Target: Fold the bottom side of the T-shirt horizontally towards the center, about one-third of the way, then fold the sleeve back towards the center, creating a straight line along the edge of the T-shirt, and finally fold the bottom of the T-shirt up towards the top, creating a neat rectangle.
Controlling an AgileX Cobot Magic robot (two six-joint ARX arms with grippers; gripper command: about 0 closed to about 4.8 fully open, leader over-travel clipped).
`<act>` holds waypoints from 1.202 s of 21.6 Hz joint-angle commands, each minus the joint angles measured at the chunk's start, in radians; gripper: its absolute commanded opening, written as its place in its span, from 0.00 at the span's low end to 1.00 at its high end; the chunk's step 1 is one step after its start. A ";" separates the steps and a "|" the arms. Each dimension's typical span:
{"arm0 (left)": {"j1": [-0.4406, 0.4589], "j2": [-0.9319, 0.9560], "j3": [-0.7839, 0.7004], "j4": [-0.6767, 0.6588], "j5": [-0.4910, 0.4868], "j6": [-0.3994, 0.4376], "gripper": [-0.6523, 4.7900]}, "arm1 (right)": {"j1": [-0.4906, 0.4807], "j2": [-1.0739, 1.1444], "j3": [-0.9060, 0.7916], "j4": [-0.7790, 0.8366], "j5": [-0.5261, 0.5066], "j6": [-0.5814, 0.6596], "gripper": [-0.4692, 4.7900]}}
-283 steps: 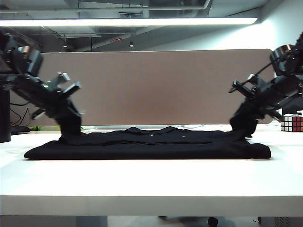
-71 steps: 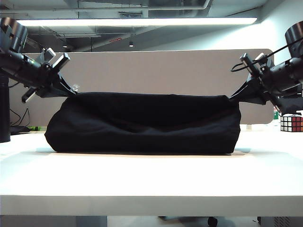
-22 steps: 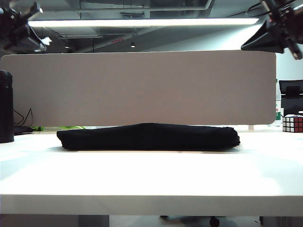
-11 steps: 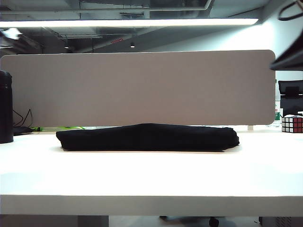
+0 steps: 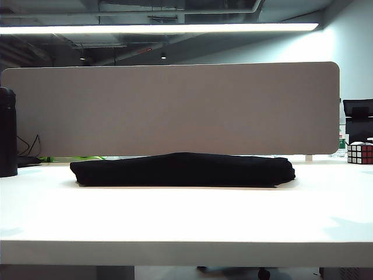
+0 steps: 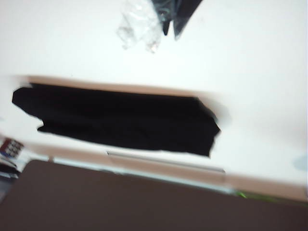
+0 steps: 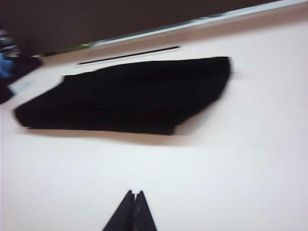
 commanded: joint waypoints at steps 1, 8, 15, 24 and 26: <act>0.000 -0.005 -0.024 0.034 -0.007 0.015 0.11 | 0.016 -0.093 -0.059 -0.019 0.069 -0.036 0.07; 0.001 -0.011 -0.134 0.251 -0.061 0.032 0.11 | 0.024 -0.409 -0.208 -0.145 0.175 -0.084 0.07; 0.022 -0.011 -0.195 0.288 -0.120 0.063 0.11 | 0.000 -0.404 -0.208 -0.143 0.303 -0.113 0.07; 0.251 -0.011 -0.195 0.298 -0.090 0.128 0.11 | -0.081 -0.404 -0.208 -0.114 0.280 -0.123 0.07; 0.253 -0.011 -0.195 0.300 -0.147 0.141 0.11 | -0.082 -0.404 -0.208 -0.108 0.285 -0.124 0.07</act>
